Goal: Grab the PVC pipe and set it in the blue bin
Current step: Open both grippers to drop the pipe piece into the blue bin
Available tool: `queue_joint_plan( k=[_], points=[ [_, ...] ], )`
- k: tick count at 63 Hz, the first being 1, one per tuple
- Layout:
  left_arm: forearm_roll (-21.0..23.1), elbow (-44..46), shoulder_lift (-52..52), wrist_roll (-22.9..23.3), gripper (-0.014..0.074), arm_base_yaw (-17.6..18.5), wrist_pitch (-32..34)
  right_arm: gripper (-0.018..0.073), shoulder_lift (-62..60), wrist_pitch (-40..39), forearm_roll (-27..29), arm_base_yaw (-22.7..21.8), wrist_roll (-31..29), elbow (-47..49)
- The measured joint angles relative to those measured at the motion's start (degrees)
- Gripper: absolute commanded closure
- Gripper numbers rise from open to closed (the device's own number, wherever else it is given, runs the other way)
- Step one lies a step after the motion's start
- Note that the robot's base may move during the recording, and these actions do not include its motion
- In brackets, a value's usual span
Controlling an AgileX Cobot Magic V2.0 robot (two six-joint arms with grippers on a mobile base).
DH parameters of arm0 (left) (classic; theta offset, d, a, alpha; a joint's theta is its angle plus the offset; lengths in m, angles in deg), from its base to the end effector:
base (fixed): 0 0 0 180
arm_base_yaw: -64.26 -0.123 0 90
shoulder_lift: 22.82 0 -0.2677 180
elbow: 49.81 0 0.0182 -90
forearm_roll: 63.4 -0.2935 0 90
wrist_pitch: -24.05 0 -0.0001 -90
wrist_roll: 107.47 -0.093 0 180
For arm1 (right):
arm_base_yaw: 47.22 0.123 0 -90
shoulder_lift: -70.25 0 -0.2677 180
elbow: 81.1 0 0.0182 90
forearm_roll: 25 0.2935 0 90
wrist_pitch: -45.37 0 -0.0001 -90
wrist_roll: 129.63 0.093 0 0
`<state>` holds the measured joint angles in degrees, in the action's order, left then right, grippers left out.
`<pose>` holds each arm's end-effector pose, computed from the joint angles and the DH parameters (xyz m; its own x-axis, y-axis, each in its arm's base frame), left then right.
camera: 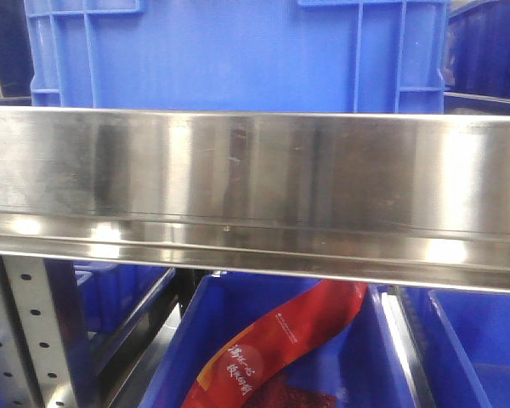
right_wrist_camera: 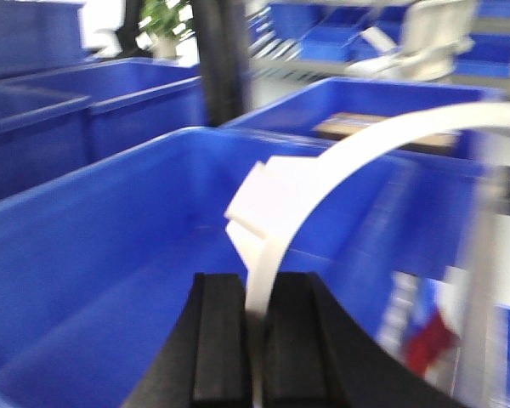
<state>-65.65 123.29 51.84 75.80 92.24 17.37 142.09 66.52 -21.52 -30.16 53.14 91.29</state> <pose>0.2738 -0.1450 0.4450 0.0188 -0.0304 -0.9994 0.4655 0.8848 -0.0182 0.2797 0.0880 0.4319 -0.2072 0.0460 -0.9772 -0.2938 0.9499 0.1070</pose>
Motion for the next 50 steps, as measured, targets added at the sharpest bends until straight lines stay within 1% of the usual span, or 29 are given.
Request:
queue_joint_plan(
  k=[7,14,20,25,28,31,35,39,44,47,50],
  points=[
    [0.70,8.58,8.70,0.00,0.0707,0.00,-0.12,0.0720,7.14,-0.15,0.11,3.71,0.00,6.46],
    [1.13,16.46,16.22,0.00,0.0707,0.00,-0.72,0.0720,13.34,-0.27,0.11,6.46,-0.11,10.81],
    [1.13,20.95,21.44,0.00,0.0707,0.00,-2.34,0.0720,17.45,-0.16,0.11,8.13,-0.11,13.36],
    [1.13,22.86,24.13,-0.03,0.0705,0.00,-3.41,0.0719,19.89,0.46,0.11,9.30,-0.11,14.56],
    [1.13,23.17,25.41,-0.03,0.0675,0.00,-4.01,0.0695,20.88,1.02,0.11,9.95,-0.11,14.96],
    [1.13,23.26,26.11,-0.03,0.0624,0.00,-4.93,0.0637,21.39,1.45,0.11,10.27,-0.11,15.22],
    [1.13,23.26,26.50,-0.03,0.0512,0.00,-6.01,0.0534,21.64,2.38,0.11,10.41,-0.11,15.31],
    [1.13,23.37,26.50,-0.03,0.0393,0.00,-7.05,0.0391,21.69,2.80,0.11,10.41,-0.11,15.34],
    [1.25,23.60,26.50,-0.03,0.0295,0.00,-7.40,0.0246,21.69,2.91,0.11,10.41,-0.11,15.44],
    [1.25,23.60,26.50,-0.03,0.0259,0.00,-7.66,0.0204,21.69,3.04,0.11,10.41,-0.11,15.44],
    [1.25,23.60,26.50,-0.03,0.0242,0.00,-7.75,0.0195,21.69,3.04,0.11,10.41,-0.11,15.44]
  ],
)
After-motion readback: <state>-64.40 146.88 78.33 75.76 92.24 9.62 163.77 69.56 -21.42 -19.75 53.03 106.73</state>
